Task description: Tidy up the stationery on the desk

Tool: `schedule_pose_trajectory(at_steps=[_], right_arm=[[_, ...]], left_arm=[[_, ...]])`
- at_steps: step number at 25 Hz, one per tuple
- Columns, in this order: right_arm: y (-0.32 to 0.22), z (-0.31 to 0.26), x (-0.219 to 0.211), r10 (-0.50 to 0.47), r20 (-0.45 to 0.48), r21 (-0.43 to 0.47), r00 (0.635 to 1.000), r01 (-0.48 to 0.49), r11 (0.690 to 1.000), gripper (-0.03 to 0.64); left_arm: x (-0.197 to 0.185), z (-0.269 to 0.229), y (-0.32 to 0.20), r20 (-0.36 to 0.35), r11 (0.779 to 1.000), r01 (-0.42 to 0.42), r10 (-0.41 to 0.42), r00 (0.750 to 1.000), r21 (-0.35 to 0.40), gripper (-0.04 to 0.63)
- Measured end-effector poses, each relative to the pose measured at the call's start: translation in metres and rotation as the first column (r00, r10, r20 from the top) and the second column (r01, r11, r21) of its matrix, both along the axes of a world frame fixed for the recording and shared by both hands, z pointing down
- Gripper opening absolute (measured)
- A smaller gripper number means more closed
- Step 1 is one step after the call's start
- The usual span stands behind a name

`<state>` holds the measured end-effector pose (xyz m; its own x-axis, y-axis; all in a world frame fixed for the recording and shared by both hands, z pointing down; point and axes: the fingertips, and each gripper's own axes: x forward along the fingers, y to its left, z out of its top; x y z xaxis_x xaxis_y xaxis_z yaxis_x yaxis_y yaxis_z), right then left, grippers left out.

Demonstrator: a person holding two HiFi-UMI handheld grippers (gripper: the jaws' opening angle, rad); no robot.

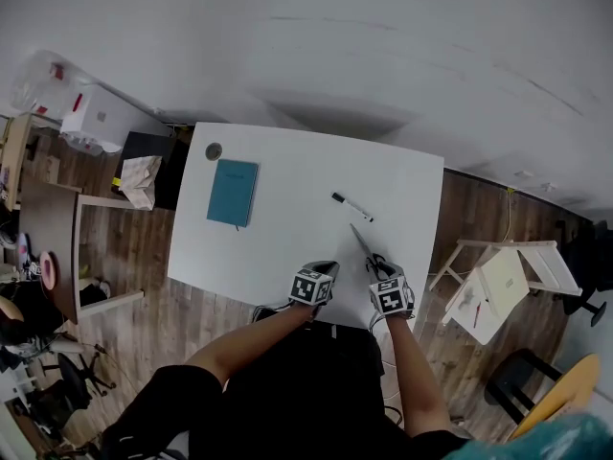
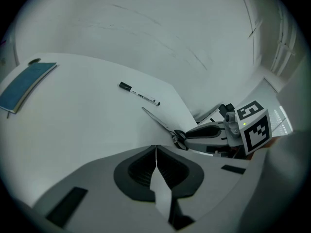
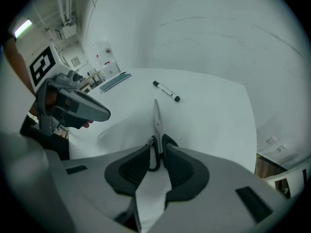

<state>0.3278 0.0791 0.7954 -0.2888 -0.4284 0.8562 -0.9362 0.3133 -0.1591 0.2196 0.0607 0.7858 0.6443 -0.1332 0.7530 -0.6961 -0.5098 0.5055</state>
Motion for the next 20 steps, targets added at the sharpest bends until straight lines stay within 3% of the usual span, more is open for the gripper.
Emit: schedule_pose_trajectory(at_steps=[13,20], right_arm=[[-0.002,0.016,0.002,-0.025,-0.080,-0.039,0.996,0.022,0.999,0.089],[-0.006,0.004,-0.014,0.002,-0.081,0.015,0.997,-0.001,1.000,0.086]], left_arm=[[-0.009,-0.002,-0.001,0.001,1.000,-0.005,0.005,1.000,0.012,0.014],[-0.026,-0.006,-0.006,-0.005,1.000,-0.009,0.010,1.000,0.019,0.014]])
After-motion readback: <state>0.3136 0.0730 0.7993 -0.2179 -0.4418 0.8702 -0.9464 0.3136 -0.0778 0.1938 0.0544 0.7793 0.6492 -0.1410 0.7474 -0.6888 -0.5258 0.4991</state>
